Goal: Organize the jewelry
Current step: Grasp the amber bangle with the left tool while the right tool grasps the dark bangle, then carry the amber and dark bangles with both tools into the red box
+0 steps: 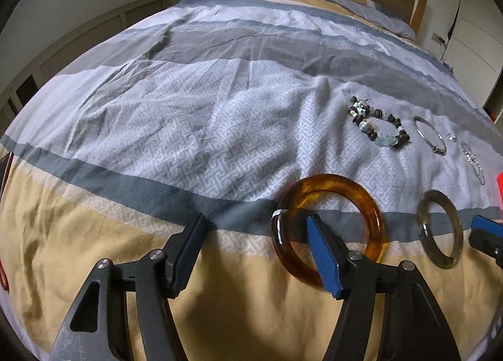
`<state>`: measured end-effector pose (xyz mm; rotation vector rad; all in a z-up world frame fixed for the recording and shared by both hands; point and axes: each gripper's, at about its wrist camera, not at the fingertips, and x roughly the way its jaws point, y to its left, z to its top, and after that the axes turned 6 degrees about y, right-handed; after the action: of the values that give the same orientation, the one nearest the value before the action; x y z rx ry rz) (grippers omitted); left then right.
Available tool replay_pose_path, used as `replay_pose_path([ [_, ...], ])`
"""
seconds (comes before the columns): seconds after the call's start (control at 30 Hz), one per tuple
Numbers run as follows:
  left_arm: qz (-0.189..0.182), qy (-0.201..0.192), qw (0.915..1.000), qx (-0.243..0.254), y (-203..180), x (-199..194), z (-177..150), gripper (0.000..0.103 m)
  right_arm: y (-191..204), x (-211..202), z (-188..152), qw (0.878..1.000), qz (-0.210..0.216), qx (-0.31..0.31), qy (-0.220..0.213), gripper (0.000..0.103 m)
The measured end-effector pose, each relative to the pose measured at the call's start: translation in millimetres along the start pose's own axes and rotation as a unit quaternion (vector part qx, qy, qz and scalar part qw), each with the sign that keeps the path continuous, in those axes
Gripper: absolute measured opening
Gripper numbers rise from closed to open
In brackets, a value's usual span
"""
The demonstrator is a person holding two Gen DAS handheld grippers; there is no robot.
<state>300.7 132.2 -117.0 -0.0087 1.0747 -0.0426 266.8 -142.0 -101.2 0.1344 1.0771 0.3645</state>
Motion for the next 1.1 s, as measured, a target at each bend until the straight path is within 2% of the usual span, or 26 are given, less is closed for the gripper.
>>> replay_pose_path([
  [0.2, 0.02, 0.002, 0.9996, 0.019, -10, 11, 7, 0.064, 3, 25, 6, 1.0, 0.002, 0.009, 0.006, 0.042],
  [0.3, 0.024, -0.001, 0.9995, 0.023, -12, 14, 10, 0.059, 9, 32, 8, 1.0, -0.01, -0.006, 0.009, 0.042],
  [0.37, 0.022, -0.005, 0.9993, 0.03, -16, 15, 11, 0.05, 13, 38, 8, 0.999, -0.02, -0.019, 0.016, 0.042],
  [0.43, 0.02, -0.007, 0.9987, 0.046, -24, 15, 11, 0.03, 16, 42, 10, 0.999, -0.028, -0.03, 0.019, 0.041],
  [0.47, 0.024, -0.009, 0.998, 0.058, -31, 15, 11, 0.027, 18, 43, 11, 0.999, -0.032, -0.036, 0.02, 0.038],
  [0.53, 0.033, -0.01, 0.9969, 0.071, -39, 13, 9, 0.016, 21, 43, 12, 0.998, -0.043, -0.051, 0.018, 0.019],
  [0.57, 0.03, -0.008, 0.9969, 0.072, -41, 13, 9, 0.014, 20, 43, 12, 0.998, -0.041, -0.049, 0.018, 0.015],
  [0.6, 0.026, -0.007, 0.9973, 0.069, -41, 11, 8, 0.013, 17, 41, 12, 0.998, -0.032, -0.04, 0.018, 0.009],
  [0.87, 0.002, -0.008, 0.9991, 0.041, -44, -17, -8, 0.01, 17, 7, -2, 0.999, -0.014, -0.036, -0.003, 0.008],
  [1.1, 0.007, -0.024, 0.9988, 0.041, -55, -61, -30, 0.01, 13, -61, -25, 0.998, -0.022, -0.027, -0.046, 0.008],
])
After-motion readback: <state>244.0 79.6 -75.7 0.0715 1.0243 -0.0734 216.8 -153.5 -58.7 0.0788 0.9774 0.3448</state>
